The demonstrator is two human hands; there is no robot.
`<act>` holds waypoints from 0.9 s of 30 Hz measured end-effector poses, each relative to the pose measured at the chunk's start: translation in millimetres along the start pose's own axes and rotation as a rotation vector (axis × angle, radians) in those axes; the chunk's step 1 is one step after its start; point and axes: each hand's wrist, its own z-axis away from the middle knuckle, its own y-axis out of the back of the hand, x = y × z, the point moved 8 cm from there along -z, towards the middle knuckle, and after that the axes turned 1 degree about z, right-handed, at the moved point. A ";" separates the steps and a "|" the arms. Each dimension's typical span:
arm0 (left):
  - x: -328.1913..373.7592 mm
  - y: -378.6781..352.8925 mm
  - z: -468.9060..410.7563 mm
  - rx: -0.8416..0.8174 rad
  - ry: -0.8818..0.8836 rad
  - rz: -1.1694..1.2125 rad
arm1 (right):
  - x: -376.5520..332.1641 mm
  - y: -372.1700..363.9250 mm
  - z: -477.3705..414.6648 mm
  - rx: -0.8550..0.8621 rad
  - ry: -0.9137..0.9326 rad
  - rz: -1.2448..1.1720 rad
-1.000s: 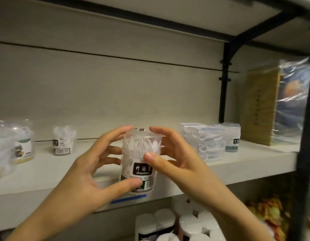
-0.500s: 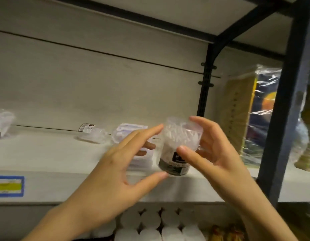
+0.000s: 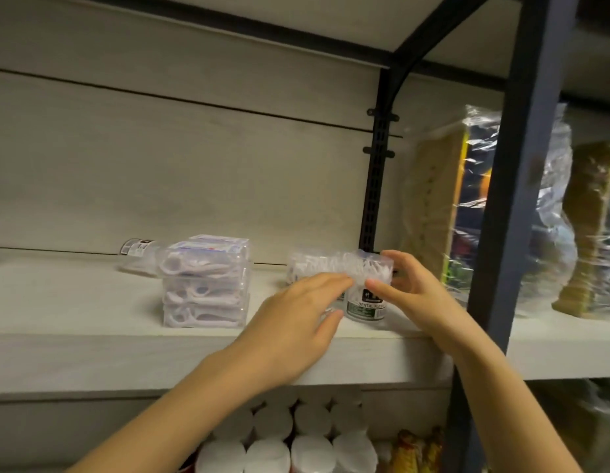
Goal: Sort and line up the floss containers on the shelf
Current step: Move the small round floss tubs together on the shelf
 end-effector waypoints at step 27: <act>-17.4 99.9 66.6 0.360 -0.071 -0.011 | -146.0 -60.6 69.6 0.212 0.464 0.237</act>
